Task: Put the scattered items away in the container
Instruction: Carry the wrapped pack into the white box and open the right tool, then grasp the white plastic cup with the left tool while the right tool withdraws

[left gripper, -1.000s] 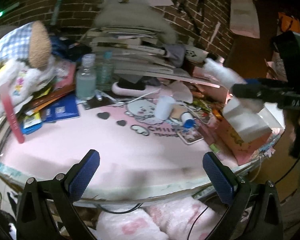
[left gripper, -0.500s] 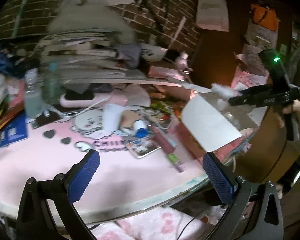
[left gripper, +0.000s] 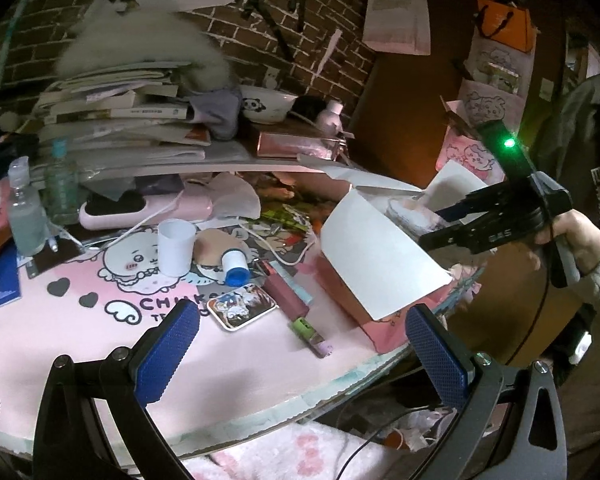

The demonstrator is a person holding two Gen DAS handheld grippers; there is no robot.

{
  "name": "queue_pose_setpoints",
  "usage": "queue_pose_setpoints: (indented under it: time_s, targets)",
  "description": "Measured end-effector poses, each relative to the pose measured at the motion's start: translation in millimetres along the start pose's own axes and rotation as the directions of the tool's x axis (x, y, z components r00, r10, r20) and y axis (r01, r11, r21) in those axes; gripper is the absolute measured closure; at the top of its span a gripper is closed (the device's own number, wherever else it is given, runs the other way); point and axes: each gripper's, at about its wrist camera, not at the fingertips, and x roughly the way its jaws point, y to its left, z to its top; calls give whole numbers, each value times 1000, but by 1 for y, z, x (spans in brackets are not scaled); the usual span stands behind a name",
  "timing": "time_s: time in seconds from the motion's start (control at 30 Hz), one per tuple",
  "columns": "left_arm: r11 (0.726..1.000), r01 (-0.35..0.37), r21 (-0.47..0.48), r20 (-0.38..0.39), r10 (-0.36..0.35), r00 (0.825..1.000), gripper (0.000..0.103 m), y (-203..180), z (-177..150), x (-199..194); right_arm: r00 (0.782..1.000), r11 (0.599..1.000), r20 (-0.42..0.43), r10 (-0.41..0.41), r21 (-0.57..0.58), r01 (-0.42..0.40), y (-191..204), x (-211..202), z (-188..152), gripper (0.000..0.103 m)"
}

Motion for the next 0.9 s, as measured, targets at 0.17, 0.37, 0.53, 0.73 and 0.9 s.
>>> queue_pose_setpoints:
  time_s: [0.17, 0.37, 0.53, 0.73, 0.9]
  targets:
    - [999, -51, 0, -16, 51, 999, 0, 7, -2, 5, 982, 999, 186, -22, 38, 15, 2, -32, -2, 17]
    - [996, -80, -33, -45, 78, 996, 0, 29, -4, 19, 893, 995, 439, 100, -22, -100, 33, -58, -12, 12]
    - [985, -163, -61, -58, 160, 985, 1, 49, 2, 32, 777, 931, 514, 363, -234, -280, 85, -52, -27, 12]
    - [975, -217, -42, -78, 213, 974, 15, 67, 29, 53, 681, 854, 516, 519, -288, -433, 141, -15, -39, 12]
    - [976, -214, -37, -133, 207, 969, 23, 79, 45, 84, 665, 822, 488, 566, -273, -500, 170, 15, -42, 12]
